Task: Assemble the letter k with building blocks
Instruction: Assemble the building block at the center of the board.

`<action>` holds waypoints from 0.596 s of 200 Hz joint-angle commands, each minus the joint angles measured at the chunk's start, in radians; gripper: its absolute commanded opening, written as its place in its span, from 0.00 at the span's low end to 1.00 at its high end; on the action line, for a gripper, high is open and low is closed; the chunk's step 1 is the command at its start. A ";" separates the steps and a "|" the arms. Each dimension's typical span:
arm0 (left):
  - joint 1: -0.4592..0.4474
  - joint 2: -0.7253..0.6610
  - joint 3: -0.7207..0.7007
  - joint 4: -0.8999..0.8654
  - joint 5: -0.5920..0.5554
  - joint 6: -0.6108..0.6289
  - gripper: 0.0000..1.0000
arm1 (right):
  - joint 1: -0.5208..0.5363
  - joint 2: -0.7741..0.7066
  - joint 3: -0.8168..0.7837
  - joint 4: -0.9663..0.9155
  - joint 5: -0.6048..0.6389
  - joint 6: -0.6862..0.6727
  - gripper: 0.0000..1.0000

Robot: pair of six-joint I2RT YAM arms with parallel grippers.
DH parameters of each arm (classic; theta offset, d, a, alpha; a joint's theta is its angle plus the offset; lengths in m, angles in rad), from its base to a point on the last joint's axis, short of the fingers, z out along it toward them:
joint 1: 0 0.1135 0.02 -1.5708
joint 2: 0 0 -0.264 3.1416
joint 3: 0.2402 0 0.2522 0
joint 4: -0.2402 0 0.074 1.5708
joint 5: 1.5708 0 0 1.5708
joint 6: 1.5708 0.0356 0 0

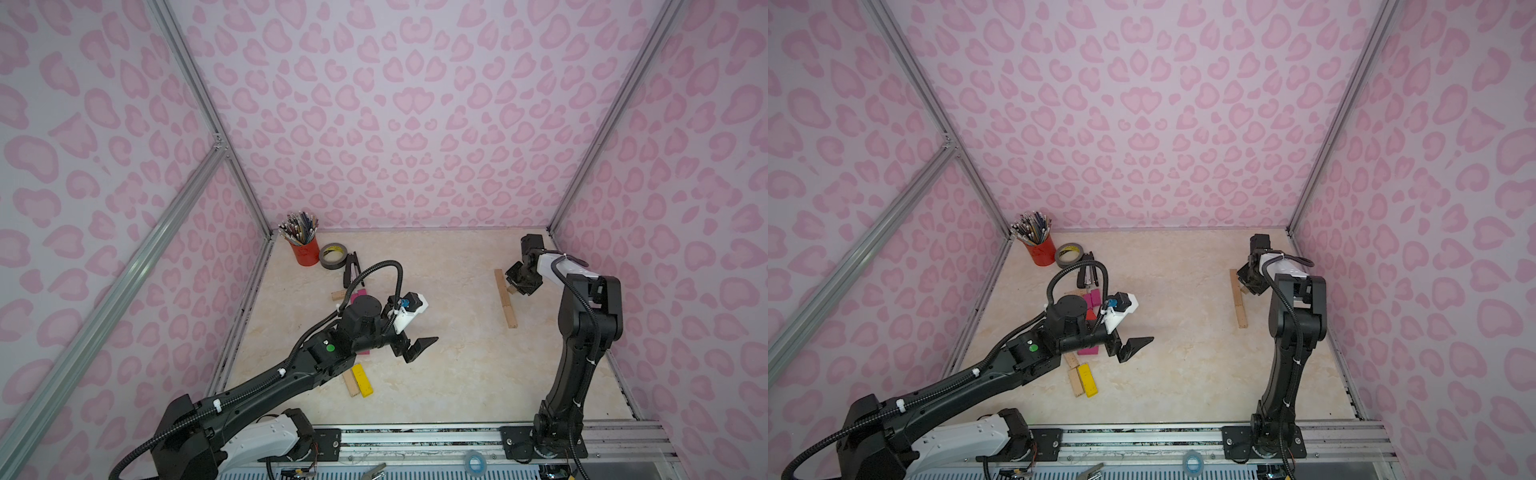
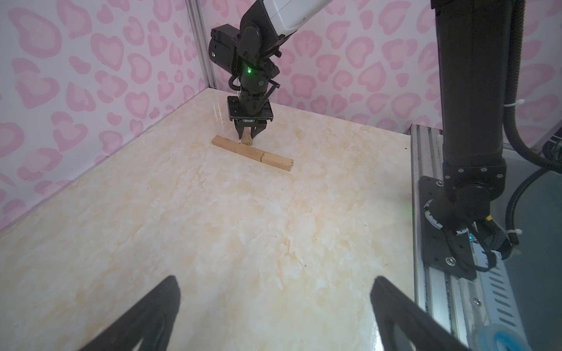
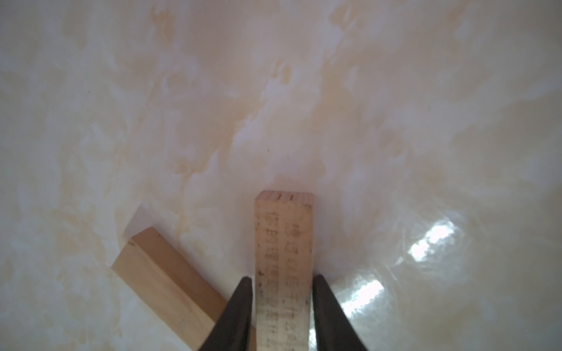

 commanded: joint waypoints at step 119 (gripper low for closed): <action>0.000 0.005 0.015 0.024 -0.058 -0.038 1.00 | 0.000 -0.036 -0.015 -0.034 0.008 -0.010 0.38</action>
